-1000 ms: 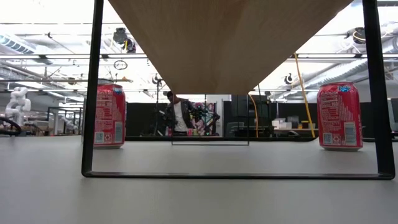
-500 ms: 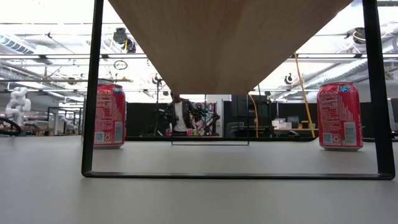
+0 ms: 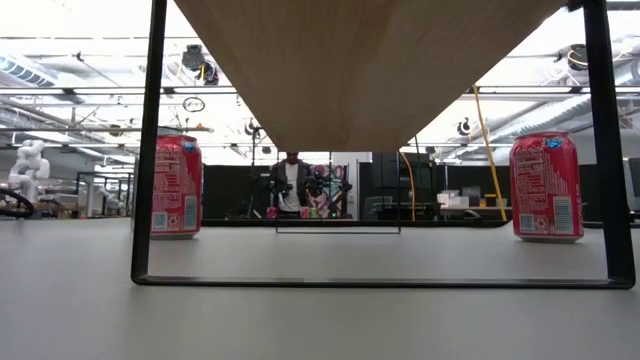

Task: Place canned beverage on shelf
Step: Put the right blue soda can on the shelf aligned with the other blue soda can

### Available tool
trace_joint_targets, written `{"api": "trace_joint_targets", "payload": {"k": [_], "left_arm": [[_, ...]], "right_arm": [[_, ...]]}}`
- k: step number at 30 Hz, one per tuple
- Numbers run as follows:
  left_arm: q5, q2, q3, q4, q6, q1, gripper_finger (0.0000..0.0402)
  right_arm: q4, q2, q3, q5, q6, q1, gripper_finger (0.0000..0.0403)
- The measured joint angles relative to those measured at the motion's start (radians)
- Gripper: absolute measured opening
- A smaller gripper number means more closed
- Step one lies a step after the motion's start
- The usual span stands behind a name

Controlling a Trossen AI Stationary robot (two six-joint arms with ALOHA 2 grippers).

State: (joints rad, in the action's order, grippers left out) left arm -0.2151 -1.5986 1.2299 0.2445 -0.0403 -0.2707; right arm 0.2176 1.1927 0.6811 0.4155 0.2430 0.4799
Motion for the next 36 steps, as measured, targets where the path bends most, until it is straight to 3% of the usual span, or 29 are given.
{"api": "trace_joint_targets", "payload": {"k": [10,14,22,36], "left_arm": [[-0.048,0.148,-0.013,-0.138,-0.096,0.009,0.0202],[-0.039,0.168,-0.123,0.000,-0.102,0.027,0.0202],[0.007,0.182,-0.363,0.434,-0.096,0.097,0.0202],[0.129,0.178,-0.421,0.414,-0.019,0.254,0.0208]], "right_arm": [[-0.061,-0.070,0.000,0.002,0.035,0.116,0.0288],[-0.054,-0.066,0.000,0.007,0.034,0.150,0.0288],[-0.008,-0.057,-0.001,0.008,0.028,0.202,0.0288],[-0.005,-0.057,-0.001,0.010,0.000,0.217,0.0288]]}}
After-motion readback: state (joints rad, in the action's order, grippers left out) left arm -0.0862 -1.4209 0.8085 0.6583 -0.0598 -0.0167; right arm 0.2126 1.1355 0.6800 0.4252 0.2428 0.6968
